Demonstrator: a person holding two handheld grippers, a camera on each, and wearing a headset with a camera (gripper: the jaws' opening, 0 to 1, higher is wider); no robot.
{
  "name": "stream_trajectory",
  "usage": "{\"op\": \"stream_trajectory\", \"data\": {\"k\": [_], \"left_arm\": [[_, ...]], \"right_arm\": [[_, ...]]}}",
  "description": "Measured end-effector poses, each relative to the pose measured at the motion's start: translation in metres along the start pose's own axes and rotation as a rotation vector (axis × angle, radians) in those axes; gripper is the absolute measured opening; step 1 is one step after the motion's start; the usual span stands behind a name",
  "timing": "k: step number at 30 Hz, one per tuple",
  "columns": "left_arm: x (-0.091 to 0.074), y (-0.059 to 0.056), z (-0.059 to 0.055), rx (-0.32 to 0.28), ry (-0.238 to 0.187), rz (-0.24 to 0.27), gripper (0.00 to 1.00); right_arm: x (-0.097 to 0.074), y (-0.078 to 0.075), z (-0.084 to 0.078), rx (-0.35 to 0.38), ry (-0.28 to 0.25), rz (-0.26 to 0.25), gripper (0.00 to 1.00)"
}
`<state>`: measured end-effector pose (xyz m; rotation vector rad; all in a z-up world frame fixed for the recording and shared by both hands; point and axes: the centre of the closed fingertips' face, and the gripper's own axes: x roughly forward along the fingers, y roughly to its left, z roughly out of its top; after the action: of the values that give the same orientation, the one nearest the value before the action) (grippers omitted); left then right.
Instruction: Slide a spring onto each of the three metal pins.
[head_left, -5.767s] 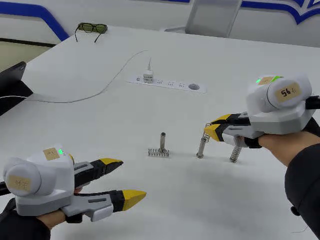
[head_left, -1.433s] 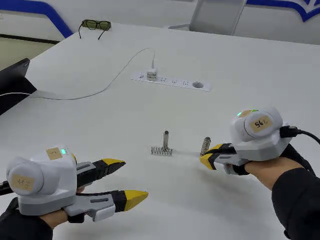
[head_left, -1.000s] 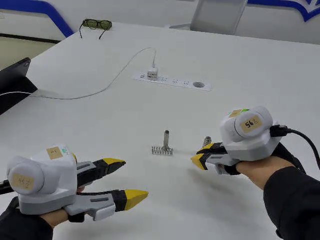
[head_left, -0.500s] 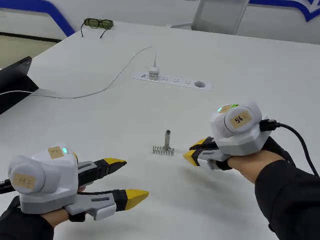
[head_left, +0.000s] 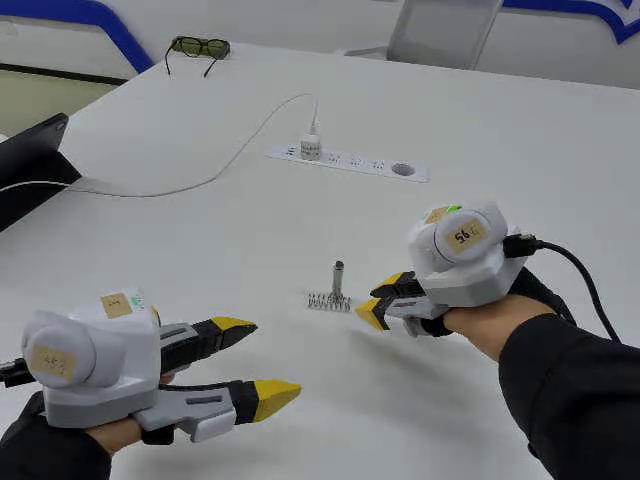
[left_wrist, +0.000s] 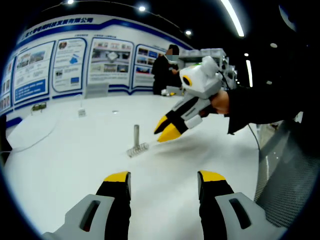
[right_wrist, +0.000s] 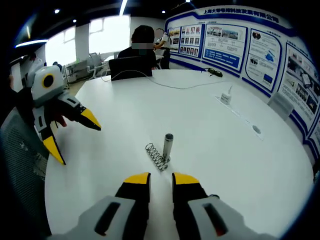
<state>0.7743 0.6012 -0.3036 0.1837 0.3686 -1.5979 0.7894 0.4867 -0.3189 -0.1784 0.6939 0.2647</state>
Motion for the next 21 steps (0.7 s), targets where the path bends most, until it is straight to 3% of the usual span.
{"op": "stream_trajectory", "data": {"k": [21], "left_arm": [[0.000,-0.001,-0.001,0.002,0.007,-0.004,0.55]], "right_arm": [[0.020,-0.001,0.002,-0.035,0.021,0.025,0.20]]}}
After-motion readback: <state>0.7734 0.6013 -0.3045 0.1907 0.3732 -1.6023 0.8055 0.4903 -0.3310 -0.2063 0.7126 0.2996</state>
